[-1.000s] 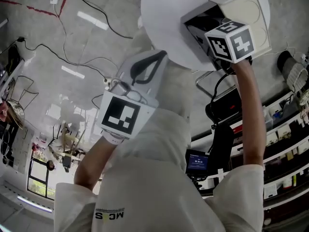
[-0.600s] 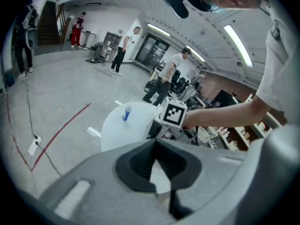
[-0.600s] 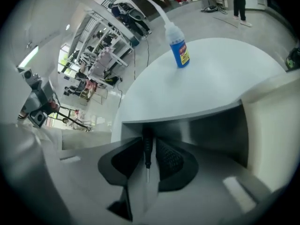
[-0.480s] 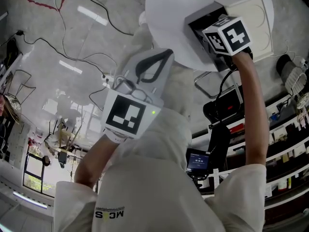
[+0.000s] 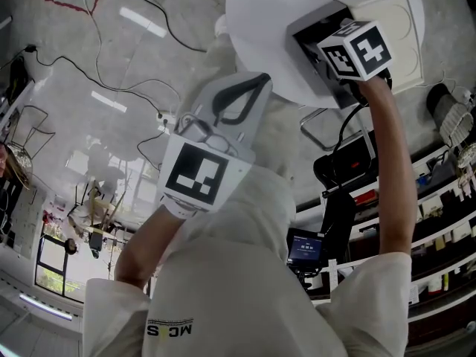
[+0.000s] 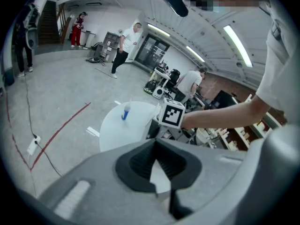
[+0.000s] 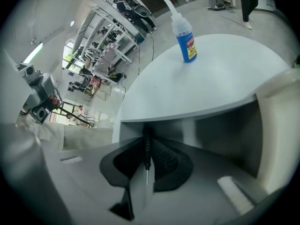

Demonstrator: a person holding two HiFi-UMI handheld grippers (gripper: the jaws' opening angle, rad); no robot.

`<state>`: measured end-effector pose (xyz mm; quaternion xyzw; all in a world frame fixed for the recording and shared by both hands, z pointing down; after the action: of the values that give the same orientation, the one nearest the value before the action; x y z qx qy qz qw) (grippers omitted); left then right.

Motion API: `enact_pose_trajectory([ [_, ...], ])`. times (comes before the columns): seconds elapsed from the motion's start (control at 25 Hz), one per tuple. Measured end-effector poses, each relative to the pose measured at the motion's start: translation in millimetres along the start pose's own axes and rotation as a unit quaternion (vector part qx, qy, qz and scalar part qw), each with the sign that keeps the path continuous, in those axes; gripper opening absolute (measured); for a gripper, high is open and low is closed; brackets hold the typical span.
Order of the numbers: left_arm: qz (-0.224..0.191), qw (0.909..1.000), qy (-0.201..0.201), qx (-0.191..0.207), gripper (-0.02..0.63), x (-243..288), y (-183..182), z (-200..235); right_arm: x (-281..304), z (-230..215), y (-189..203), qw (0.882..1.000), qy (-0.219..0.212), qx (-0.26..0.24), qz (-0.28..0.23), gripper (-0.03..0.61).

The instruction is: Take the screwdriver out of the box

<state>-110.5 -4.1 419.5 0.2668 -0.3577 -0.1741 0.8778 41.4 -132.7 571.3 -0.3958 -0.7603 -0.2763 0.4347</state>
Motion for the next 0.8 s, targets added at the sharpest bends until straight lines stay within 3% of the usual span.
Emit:
enact_pose_trajectory([
  [0.44,0.010,0.9999,0.006,0.011,0.002,-0.9,1.4,-4.0,-17.5,5.5,15.5,0.998,0.032,0.029,-0.035,0.049],
  [0.8,0.017,0.9991,0.023,0.032,0.002,-4.6,-7.4,-9.8,-49.9,17.2,27.9,0.987,0.086,0.078,-0.112,0.049],
])
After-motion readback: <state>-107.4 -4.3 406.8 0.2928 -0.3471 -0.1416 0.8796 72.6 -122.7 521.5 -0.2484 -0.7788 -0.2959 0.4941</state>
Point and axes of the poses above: the fingertips, and each gripper's own axes: x forward along the fingers, z to its left, y out of its underside, the point moved 10 cm from there along -x, backward along the fingers, and after that the axes turned 9 degrees about y, right-handed, at the moved point
